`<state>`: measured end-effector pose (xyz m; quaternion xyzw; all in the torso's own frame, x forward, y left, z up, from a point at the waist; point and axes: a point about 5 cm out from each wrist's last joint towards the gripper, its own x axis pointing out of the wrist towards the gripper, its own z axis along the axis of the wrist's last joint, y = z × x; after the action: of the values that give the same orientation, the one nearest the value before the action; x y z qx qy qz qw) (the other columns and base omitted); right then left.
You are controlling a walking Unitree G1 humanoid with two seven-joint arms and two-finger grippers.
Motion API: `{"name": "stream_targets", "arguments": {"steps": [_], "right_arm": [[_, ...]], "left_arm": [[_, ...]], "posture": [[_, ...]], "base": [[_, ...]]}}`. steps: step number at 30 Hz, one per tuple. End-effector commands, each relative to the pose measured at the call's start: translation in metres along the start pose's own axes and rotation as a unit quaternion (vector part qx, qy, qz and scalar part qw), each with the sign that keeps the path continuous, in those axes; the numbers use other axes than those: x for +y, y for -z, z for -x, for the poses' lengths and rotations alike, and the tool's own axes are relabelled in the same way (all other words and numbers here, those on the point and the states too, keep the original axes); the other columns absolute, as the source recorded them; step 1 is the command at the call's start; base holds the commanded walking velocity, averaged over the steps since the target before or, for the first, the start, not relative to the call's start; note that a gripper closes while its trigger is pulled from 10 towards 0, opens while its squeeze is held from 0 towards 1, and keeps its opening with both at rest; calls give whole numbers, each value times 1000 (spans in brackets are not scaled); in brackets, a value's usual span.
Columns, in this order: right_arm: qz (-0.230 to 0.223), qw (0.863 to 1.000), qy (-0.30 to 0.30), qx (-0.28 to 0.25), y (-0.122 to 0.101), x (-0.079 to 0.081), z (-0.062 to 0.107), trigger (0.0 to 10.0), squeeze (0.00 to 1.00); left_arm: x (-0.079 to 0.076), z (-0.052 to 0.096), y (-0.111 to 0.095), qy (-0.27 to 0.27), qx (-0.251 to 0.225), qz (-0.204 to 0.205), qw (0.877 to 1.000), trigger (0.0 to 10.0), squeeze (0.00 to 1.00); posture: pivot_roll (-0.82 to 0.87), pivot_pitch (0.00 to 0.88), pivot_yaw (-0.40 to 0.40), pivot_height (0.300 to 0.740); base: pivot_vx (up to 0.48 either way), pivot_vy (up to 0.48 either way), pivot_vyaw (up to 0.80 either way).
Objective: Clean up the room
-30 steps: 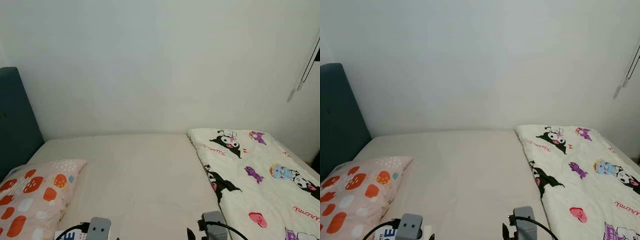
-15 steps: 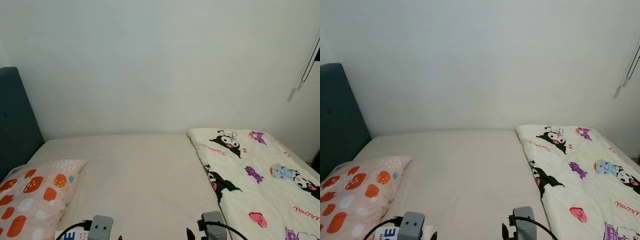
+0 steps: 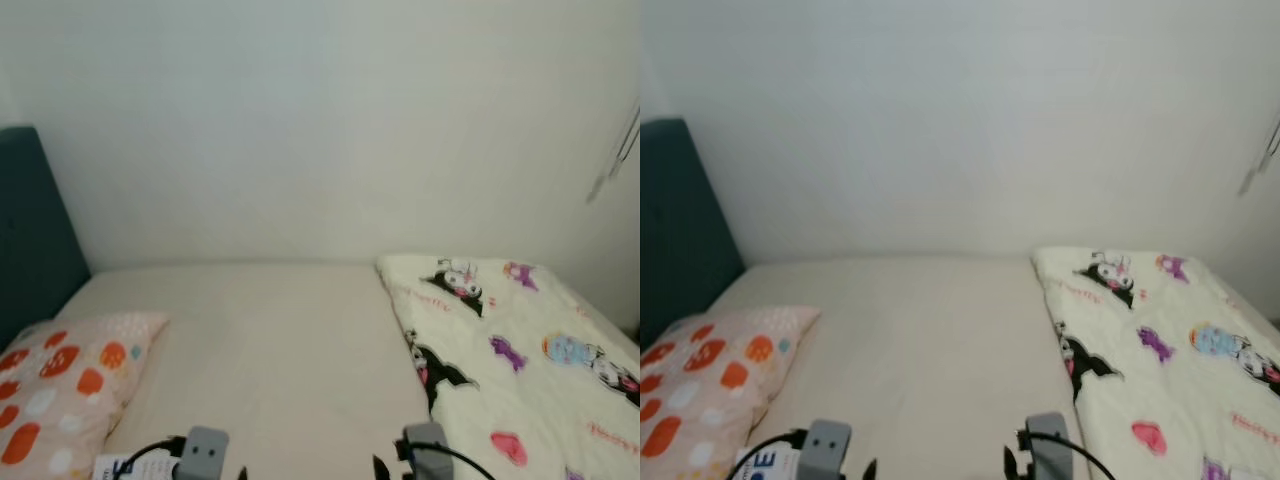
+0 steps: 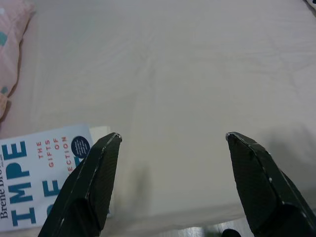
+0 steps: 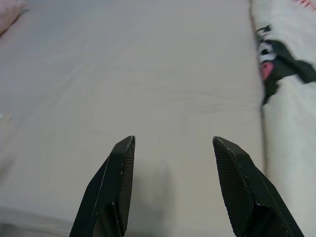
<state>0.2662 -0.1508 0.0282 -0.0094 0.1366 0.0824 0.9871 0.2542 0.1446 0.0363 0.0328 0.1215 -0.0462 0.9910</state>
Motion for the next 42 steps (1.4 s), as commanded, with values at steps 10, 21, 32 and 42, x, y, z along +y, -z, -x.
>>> {"name": "stream_targets", "arguments": {"steps": [10, 21, 32, 42], "right_arm": [[-4, 1000, 1, 6, 6, 0, 4, 10000, 0], [-5, 1000, 3, 9, 8, 0, 5, 10000, 0], [-8, 1000, 1, 10, 9, 1, 6, 10000, 0], [-4, 1000, -5, 10, 9, 3, 6, 10000, 0]], "left_arm": [[4, 4, 7, -2, 17, -1, 1000, 10000, 0], [5, 4, 7, 1, 18, -6, 1000, 10000, 0], [5, 4, 8, 3, 20, -7, 1000, 10000, 0], [5, 5, 8, 5, 21, -8, 1000, 10000, 0]], "posture": [[3, 119, -41, 740], [3, 119, -37, 740], [2, 115, -35, 740], [4, 114, -33, 740]], "base": [[0, -367, 0], [0, -370, 0], [0, -367, 0], [0, -367, 0]]}}
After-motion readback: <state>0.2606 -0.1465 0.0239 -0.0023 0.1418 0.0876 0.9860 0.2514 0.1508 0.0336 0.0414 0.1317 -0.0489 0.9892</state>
